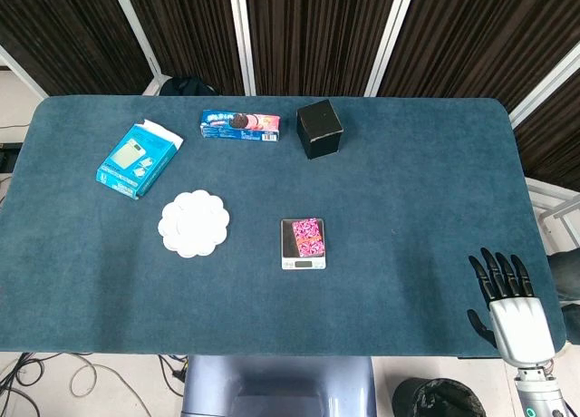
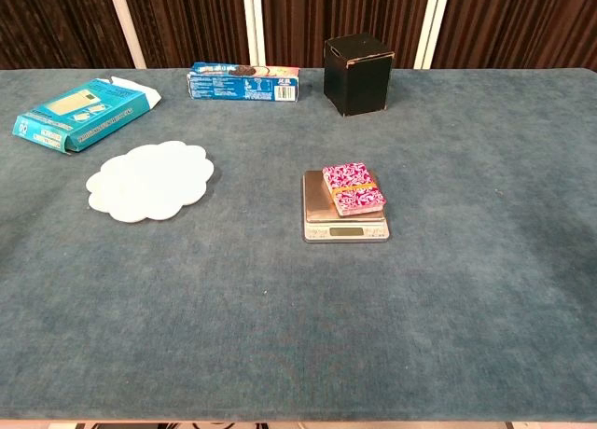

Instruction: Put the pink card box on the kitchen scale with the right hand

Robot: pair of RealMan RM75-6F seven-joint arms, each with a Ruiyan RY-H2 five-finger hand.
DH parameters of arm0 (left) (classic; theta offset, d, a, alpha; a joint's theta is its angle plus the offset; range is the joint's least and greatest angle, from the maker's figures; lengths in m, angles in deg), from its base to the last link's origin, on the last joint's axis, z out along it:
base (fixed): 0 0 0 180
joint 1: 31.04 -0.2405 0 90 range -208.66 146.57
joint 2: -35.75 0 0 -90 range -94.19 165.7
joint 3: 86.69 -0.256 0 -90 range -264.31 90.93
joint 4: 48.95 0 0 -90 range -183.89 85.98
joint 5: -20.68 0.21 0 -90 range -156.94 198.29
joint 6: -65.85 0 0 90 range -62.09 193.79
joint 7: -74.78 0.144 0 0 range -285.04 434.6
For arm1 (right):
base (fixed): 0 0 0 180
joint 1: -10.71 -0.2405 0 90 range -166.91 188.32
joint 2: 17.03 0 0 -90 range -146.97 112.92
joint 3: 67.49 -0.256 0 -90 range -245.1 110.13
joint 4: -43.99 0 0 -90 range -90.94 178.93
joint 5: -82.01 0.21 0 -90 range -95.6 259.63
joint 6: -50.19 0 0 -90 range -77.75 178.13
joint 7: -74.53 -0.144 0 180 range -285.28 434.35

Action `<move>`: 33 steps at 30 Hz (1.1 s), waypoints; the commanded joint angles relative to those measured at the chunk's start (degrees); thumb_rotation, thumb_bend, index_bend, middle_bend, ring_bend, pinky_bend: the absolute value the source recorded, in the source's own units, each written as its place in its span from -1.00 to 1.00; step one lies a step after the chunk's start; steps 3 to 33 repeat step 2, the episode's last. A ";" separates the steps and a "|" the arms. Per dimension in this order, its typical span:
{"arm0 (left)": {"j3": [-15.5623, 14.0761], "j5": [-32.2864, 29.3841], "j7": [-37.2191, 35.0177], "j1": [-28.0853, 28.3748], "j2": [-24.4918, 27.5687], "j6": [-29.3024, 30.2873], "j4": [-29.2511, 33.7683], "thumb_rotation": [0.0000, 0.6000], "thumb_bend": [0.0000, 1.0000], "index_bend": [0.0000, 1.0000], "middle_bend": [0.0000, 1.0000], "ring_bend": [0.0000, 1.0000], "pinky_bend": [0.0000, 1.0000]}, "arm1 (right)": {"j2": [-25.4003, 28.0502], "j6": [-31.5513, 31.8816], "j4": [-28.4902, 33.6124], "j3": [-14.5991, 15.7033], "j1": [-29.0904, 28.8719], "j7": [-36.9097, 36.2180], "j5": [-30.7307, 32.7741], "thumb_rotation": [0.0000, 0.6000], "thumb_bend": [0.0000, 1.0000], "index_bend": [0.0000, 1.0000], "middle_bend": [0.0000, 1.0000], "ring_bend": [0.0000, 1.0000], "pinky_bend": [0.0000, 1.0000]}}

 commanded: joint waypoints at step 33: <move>-0.24 -0.05 0.43 0.02 0.10 -0.37 0.12 1.00 0.33 -0.87 -1.00 -1.00 -1.00 | 0.32 -1.14 -0.14 -1.00 0.51 -0.91 0.11 1.00 -0.31 -1.00 -1.00 -1.00 -1.00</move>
